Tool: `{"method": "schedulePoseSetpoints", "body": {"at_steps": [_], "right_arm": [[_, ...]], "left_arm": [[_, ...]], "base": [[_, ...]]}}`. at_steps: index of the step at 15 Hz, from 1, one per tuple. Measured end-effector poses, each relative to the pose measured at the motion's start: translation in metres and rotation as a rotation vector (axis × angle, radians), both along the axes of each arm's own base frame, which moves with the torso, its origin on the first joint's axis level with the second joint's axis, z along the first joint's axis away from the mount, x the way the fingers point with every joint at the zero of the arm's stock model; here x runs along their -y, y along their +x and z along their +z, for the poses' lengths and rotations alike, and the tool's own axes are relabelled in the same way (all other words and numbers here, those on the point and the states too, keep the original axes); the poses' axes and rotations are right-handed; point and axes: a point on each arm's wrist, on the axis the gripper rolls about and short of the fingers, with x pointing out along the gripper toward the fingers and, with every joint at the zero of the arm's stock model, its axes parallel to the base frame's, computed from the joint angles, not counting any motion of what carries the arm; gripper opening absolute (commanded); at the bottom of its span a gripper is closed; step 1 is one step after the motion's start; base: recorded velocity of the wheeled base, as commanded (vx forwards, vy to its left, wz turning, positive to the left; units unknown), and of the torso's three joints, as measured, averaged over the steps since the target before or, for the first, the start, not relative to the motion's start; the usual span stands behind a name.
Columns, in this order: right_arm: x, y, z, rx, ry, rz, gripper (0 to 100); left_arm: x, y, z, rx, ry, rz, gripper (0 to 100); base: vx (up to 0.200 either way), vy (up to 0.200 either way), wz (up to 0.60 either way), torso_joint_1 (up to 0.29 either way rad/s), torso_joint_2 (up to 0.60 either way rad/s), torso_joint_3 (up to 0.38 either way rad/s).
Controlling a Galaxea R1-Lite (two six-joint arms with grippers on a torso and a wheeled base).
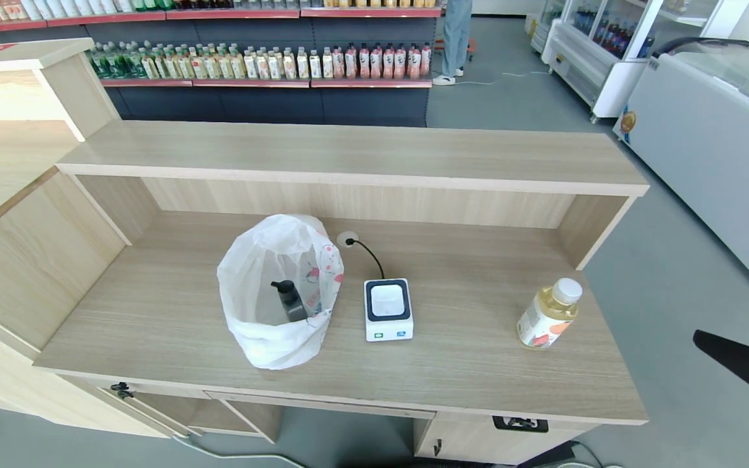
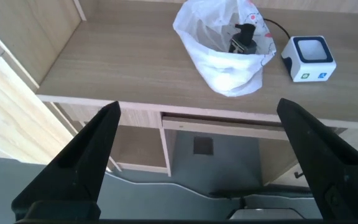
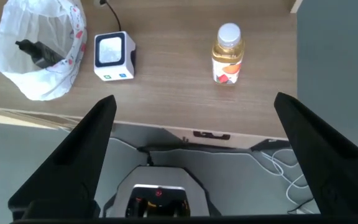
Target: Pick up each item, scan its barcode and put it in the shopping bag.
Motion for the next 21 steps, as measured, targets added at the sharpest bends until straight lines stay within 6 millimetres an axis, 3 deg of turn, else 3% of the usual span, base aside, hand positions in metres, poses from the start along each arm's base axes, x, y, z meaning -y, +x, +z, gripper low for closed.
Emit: {"method": "schedulePoseSetpoints", "body": {"at_steps": [4, 10, 14, 15, 18, 21], "right_arm": [[0.002, -0.002, -0.002, 0.001, 0.001, -0.001, 100], [0.003, -0.003, -0.002, 0.012, 0.014, 0.002, 100], [-0.015, 0.007, 0.03, 0.223, 0.266, 0.133, 100], [-0.022, 0.012, 0.03, 0.237, 0.293, 0.168, 100], [-0.034, 0.019, 0.001, 0.154, 0.193, 0.207, 100], [-0.029, 0.027, -0.026, 0.088, 0.069, 0.215, 100]], "left_arm": [[0.0, 0.0, 0.0, 0.001, 0.001, 0.003, 100], [0.0, 0.0, 0.0, 0.001, 0.0, 0.002, 100], [0.0, 0.0, 0.0, 0.001, 0.0, 0.001, 100], [0.0, 0.0, 0.0, 0.0, 0.0, 0.001, 100], [0.0, 0.0, 0.0, 0.0, 0.0, 0.001, 100], [0.0, 0.0, 0.0, 0.0, 0.0, 0.001, 100]], "base": [[0.0, -0.2, 0.0, 0.013, 0.01, -0.001], [0.0, 0.0, 0.0, 0.0, 0.0, 0.0], [0.0, 0.0, 0.0, 0.0, 0.0, 0.0], [0.0, 0.0, 0.0, 0.0, 0.0, 0.0], [0.0, 0.0, 0.0, 0.0, 0.0, 0.0], [0.0, 0.0, 0.0, 0.0, 0.0, 0.0]]}}
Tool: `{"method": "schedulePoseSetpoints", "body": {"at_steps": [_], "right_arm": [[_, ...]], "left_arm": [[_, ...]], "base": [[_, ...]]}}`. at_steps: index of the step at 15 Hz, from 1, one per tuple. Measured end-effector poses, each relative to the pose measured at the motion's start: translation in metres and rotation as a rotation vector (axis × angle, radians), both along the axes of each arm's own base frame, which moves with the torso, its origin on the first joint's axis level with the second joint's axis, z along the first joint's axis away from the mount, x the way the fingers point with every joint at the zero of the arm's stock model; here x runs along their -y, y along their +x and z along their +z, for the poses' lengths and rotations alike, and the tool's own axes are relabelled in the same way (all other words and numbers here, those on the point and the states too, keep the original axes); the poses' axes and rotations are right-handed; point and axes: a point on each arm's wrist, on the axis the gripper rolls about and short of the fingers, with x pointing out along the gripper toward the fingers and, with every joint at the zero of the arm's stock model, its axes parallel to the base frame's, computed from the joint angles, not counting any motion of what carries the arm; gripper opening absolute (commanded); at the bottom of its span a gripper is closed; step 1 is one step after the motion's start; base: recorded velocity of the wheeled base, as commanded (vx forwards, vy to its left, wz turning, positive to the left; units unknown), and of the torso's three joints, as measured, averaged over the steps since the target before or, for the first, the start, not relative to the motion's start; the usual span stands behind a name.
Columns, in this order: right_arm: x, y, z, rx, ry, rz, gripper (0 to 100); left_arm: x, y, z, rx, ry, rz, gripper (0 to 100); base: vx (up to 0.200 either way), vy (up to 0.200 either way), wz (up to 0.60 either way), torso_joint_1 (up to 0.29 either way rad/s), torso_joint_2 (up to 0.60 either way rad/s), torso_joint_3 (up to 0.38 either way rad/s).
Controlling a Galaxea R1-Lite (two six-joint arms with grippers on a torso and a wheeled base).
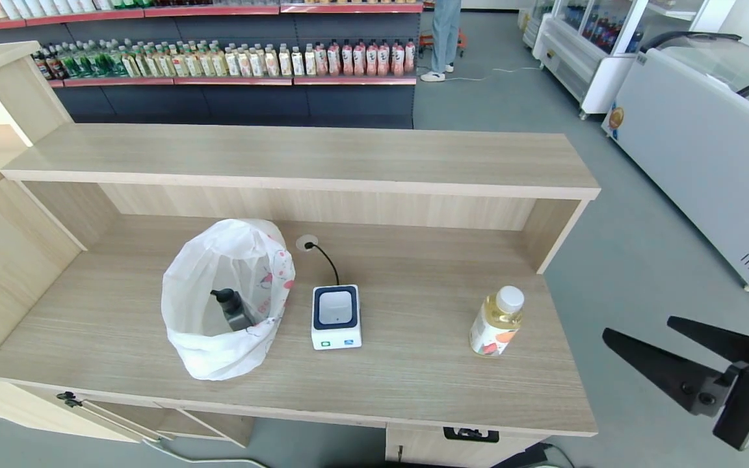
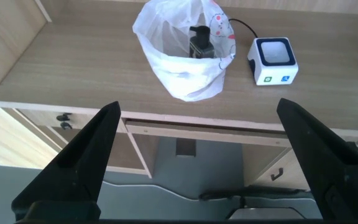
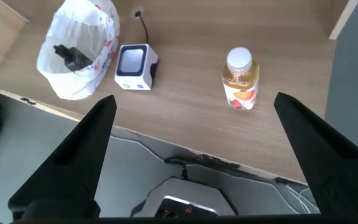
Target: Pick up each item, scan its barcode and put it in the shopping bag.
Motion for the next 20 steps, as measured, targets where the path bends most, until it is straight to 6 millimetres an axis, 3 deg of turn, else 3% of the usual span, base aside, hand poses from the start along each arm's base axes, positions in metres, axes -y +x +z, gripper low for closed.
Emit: {"method": "schedulePoseSetpoints", "body": {"at_steps": [3, 6, 8, 11, 14, 17, 20], "right_arm": [[0.037, 0.013, -0.027, -0.052, -0.145, -0.056, 100], [0.075, -0.007, -0.067, -0.116, -0.257, -0.128, 100], [0.083, -0.025, -0.087, -0.144, -0.29, -0.184, 100], [0.087, -0.03, -0.095, -0.166, -0.291, -0.234, 100], [0.091, -0.013, -0.09, -0.148, -0.292, -0.233, 100], [0.092, 0.018, -0.089, -0.132, -0.291, -0.174, 100], [0.081, 0.05, -0.096, -0.13, -0.283, -0.097, 100]], "left_arm": [[0.0, 0.0, 0.0, 0.0, 0.0, 0.001, 100], [0.0, 0.0, 0.0, 0.0, 0.0, 0.001, 100], [0.0, 0.0, 0.0, 0.0, 0.0, 0.001, 100], [0.0, 0.0, 0.0, 0.0, 0.0, 0.001, 100], [0.0, 0.0, 0.0, 0.0, 0.0, 0.001, 100], [0.0, 0.0, 0.0, 0.0, 0.0, 0.001, 100], [0.0, 0.0, 0.0, 0.0, 0.0, 0.001, 100]], "base": [[0.0, 0.0, 0.0, 0.0, 0.0, 0.0], [0.0, 0.0, 0.0, 0.0, 0.0, 0.0], [0.0, 0.0, 0.0, 0.0, 0.0, 0.0], [0.0, 0.0, 0.0, 0.0, 0.0, 0.0], [0.0, 0.0, 0.0, 0.0, 0.0, 0.0], [0.0, 0.0, 0.0, 0.0, 0.0, 0.0], [0.0, 0.0, 0.0, 0.0, 0.0, 0.0]]}}
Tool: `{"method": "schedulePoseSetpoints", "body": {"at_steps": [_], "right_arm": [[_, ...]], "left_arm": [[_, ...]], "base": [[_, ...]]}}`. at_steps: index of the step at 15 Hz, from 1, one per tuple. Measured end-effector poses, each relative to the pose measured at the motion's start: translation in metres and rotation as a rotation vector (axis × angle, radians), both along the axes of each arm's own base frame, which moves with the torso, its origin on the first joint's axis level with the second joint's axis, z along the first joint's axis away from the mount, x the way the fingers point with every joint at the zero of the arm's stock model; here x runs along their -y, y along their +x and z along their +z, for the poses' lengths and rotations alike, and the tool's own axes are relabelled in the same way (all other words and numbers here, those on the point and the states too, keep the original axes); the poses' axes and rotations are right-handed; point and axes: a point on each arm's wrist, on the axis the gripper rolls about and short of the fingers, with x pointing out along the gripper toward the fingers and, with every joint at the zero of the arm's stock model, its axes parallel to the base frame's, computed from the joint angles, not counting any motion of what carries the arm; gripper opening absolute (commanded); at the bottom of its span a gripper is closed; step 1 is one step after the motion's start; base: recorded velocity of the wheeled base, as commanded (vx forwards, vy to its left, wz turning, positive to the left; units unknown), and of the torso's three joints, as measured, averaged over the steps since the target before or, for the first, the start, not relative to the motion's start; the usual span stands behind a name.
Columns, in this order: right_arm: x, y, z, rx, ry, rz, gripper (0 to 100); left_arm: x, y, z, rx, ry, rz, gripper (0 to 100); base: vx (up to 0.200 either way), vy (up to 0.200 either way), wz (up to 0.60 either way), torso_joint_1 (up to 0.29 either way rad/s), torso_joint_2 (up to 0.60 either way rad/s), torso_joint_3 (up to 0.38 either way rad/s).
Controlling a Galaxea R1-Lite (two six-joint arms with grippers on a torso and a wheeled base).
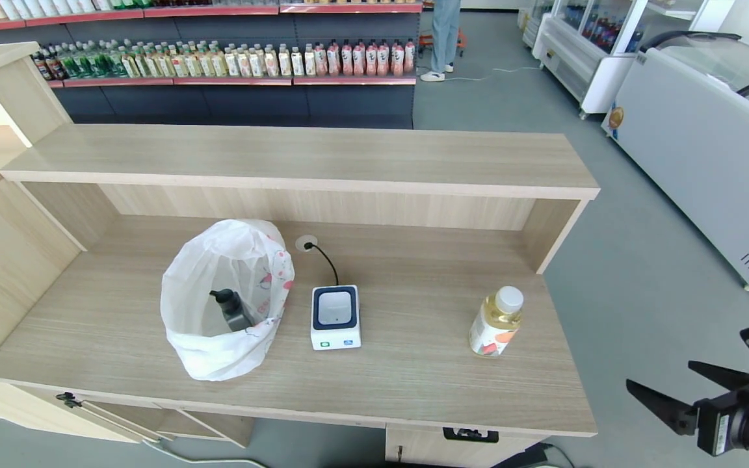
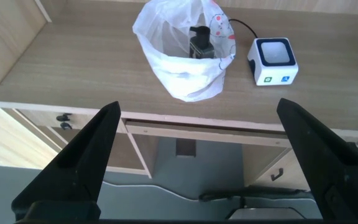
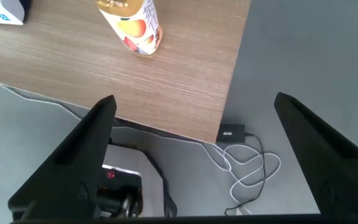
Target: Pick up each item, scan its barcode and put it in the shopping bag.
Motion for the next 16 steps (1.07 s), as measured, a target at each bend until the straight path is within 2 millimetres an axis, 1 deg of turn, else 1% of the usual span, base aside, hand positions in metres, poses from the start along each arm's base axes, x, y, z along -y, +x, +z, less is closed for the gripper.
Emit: {"method": "schedulePoseSetpoints", "body": {"at_steps": [3, 7, 11, 14, 16], "right_arm": [[-0.018, 0.022, -0.01, -0.02, 0.041, 0.002, 100], [-0.043, 0.05, -0.027, 0.009, 0.044, -0.02, 100], [-0.056, 0.071, -0.045, 0.031, 0.048, -0.009, 100], [-0.064, 0.084, -0.06, -0.008, 0.059, 0.002, 100], [-0.069, 0.1, -0.067, -0.004, 0.082, -0.003, 100]], "left_arm": [[0.0, 0.0, 0.0, 0.0, 0.0, 0.0, 100], [0.0, 0.0, 0.0, 0.0, 0.0, 0.0, 100], [0.0, 0.0, 0.0, 0.0, 0.0, 0.0, 100], [0.0, 0.0, 0.0, 0.0, 0.0, 0.0, 100], [0.0, 0.0, 0.0, 0.0, 0.0, 0.0, 100]], "base": [[0.0, 0.0, 0.0, 0.0, 0.0, 0.0], [0.0, 0.0, 0.0, 0.0, 0.0, 0.0], [0.0, 0.0, 0.0, 0.0, 0.0, 0.0], [0.0, 0.0, 0.0, 0.0, 0.0, 0.0], [0.0, 0.0, 0.0, 0.0, 0.0, 0.0]]}}
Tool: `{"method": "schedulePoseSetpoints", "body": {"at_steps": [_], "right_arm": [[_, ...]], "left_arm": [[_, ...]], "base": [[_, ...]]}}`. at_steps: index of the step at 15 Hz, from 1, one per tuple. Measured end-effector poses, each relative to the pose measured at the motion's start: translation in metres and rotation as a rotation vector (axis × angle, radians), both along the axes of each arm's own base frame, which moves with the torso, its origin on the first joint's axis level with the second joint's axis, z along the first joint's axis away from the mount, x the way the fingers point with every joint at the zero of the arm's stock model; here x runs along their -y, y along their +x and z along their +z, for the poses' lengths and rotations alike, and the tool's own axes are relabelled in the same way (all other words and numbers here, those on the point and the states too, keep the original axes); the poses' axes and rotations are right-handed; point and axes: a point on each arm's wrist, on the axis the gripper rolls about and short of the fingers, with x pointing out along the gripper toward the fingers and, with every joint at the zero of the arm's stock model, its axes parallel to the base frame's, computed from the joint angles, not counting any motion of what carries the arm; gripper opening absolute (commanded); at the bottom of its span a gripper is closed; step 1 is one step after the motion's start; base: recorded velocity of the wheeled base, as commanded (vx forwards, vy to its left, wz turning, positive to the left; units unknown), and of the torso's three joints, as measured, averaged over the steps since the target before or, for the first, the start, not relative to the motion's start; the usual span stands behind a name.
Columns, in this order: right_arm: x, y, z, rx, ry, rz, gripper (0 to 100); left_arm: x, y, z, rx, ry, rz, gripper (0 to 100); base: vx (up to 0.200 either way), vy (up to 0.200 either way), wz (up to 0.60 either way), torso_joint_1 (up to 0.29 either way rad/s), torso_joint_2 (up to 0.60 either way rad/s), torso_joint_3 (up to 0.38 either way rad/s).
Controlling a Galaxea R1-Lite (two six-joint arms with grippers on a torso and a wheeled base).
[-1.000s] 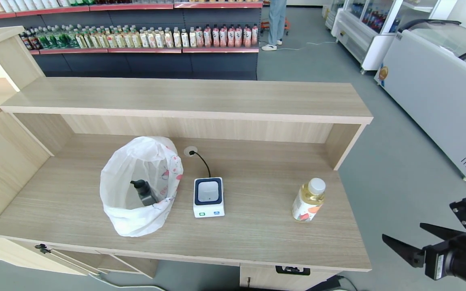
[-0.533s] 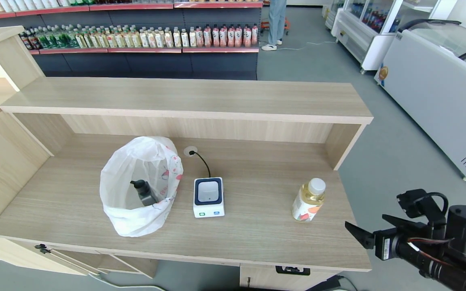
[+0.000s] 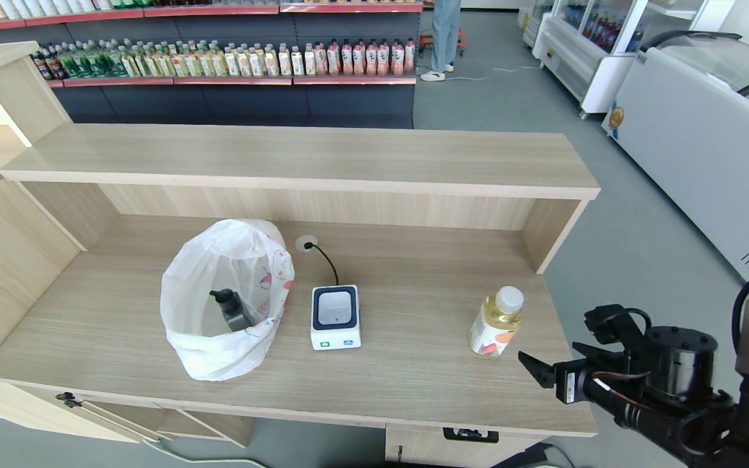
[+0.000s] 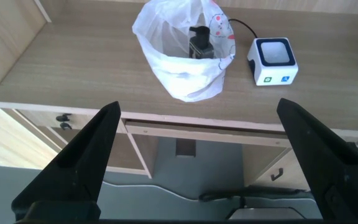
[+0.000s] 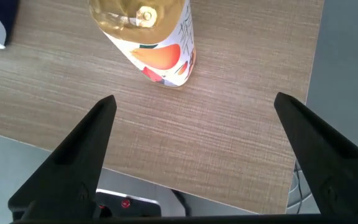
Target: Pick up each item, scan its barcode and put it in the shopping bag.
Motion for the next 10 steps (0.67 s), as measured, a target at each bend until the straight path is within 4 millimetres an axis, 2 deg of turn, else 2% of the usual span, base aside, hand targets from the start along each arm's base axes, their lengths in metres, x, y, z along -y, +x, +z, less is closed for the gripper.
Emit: {"method": "schedulePoseSetpoints", "body": {"at_steps": [7, 10], "right_arm": [[-0.02, 0.044, -0.014, 0.06, 0.031, 0.023, 100], [-0.033, 0.051, -0.019, 0.07, 0.036, 0.056, 100]], "left_arm": [[0.0, 0.0, 0.0, 0.0, 0.0, 0.0, 100], [0.0, 0.0, 0.0, 0.0, 0.0, 0.0, 100]], "base": [[0.0, 0.0, 0.0, 0.0, 0.0, 0.0], [0.0, 0.0, 0.0, 0.0, 0.0, 0.0]]}}
